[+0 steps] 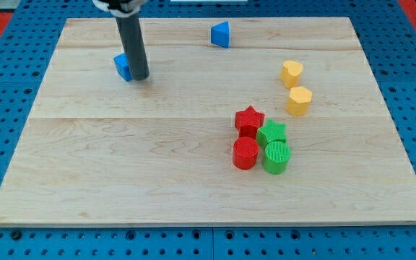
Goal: Slide the blue cube towards top center
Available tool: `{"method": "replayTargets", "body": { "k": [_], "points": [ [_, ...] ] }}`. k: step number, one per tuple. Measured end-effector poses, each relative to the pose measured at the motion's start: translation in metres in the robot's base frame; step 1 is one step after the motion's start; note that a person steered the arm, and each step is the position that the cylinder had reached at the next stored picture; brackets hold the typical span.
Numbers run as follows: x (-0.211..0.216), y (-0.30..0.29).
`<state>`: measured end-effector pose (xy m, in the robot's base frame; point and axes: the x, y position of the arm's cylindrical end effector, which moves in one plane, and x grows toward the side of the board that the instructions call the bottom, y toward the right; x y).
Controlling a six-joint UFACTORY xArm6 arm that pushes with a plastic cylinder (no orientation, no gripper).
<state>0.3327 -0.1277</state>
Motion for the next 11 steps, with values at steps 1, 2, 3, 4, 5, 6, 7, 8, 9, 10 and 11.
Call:
{"method": "replayTargets", "body": {
  "k": [1,2,3,4,5,6,7,8,9,10,11],
  "points": [
    [-0.025,-0.031],
    [-0.002,-0.066],
    [0.014,-0.091],
    [-0.002,-0.125],
    [-0.020,-0.132],
    [-0.040,-0.086],
    [-0.057,-0.053],
    [-0.071,-0.029],
    [-0.072,-0.001],
    [-0.072,0.026],
    [-0.061,0.028]
  ]
}}
